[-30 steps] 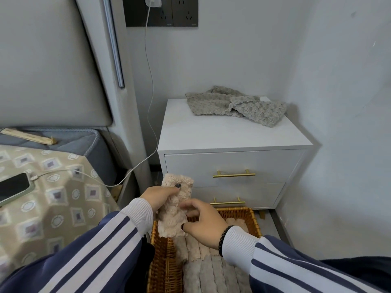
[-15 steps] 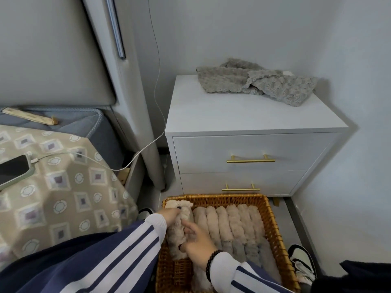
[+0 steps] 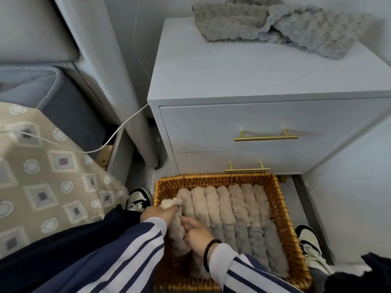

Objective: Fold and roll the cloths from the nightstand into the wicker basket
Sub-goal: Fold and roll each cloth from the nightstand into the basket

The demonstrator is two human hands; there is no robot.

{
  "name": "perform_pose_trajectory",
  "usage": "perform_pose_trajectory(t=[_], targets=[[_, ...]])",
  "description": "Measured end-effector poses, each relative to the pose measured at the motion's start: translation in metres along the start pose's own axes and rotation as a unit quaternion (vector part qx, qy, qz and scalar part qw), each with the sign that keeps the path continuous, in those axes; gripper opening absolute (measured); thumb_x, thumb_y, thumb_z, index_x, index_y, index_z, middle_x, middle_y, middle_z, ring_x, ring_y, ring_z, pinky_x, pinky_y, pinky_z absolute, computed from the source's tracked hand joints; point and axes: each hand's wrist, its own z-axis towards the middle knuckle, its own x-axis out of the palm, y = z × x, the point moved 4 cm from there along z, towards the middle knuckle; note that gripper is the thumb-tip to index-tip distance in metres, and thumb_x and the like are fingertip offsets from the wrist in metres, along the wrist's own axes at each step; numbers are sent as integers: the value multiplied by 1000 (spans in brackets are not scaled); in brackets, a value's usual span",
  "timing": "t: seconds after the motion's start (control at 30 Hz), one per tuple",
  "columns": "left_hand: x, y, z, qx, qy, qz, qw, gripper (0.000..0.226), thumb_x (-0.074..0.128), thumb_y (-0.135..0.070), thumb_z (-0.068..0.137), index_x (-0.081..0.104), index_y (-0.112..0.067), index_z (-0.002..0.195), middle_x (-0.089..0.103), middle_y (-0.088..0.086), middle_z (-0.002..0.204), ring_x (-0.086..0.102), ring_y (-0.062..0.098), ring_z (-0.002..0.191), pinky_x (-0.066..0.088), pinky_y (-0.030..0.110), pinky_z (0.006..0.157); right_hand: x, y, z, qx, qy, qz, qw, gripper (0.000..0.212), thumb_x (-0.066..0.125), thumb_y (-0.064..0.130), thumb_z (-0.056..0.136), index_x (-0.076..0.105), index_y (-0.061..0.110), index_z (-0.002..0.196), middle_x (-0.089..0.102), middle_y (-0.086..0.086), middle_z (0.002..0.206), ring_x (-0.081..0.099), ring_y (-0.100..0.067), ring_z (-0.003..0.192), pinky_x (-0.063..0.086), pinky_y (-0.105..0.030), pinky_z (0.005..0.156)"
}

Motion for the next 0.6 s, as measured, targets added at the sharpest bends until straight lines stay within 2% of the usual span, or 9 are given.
perform_pose_trajectory(t=[0.03,0.1,0.17,0.2,0.27,0.33,0.4,0.5,0.6], targets=[[2,-2,7,6,-6,18,1000,60,61,-56,81,61,-6,115,63,11,103,61,29,95,49,28,74,-1,0,4,-13,5,-21,1000,51,28,-19,92,40,-3,139,43,-20,144,42,-30,134,49,-17,86],[3,-7,16,21,-25,45,998,47,58,-53,85,61,-9,103,56,6,86,55,27,83,44,28,69,-2,9,5,-7,15,-17,1000,41,29,-12,98,40,-8,137,41,-26,143,39,-36,134,48,-13,60],[7,-12,26,30,-29,80,996,40,53,-50,88,59,-11,95,56,5,85,52,24,79,41,28,67,0,2,18,13,41,40,998,44,37,-10,96,44,1,138,45,-20,143,42,-32,133,45,-10,67],[9,-16,31,35,-27,91,995,39,51,-48,89,61,-11,97,60,6,92,55,24,81,43,28,68,0,-3,25,45,21,99,994,46,40,-10,95,45,6,138,47,-16,142,44,-29,133,41,-6,70],[13,-24,41,39,-21,103,994,41,45,-44,93,63,-10,108,64,10,112,59,26,92,46,29,75,-2,-6,37,66,6,99,993,50,42,-9,94,42,9,141,47,-13,142,43,-27,133,39,-1,69],[15,-32,49,31,-17,96,995,41,38,-35,98,58,-7,120,59,13,126,58,30,110,48,33,91,0,-11,49,86,9,69,994,54,41,-8,94,38,12,144,44,-10,145,43,-27,132,42,-11,84],[17,-40,53,24,2,88,996,40,31,-22,102,49,-5,133,49,14,139,49,31,126,41,36,105,3,-15,58,81,14,36,996,60,44,-2,92,37,20,146,44,-6,146,43,-25,131,42,-22,96],[25,-48,58,33,20,121,992,38,31,-13,103,45,-2,136,46,16,141,45,30,131,38,35,107,5,-21,68,60,24,-17,998,63,52,12,91,31,27,149,41,-2,149,40,-22,134,38,-30,107],[38,-52,66,85,52,167,981,38,31,-10,103,45,3,136,46,18,142,44,30,132,35,34,108,3,-26,76,64,35,-15,997,70,54,7,91,25,28,151,38,-2,151,37,-22,136,37,-30,108]])
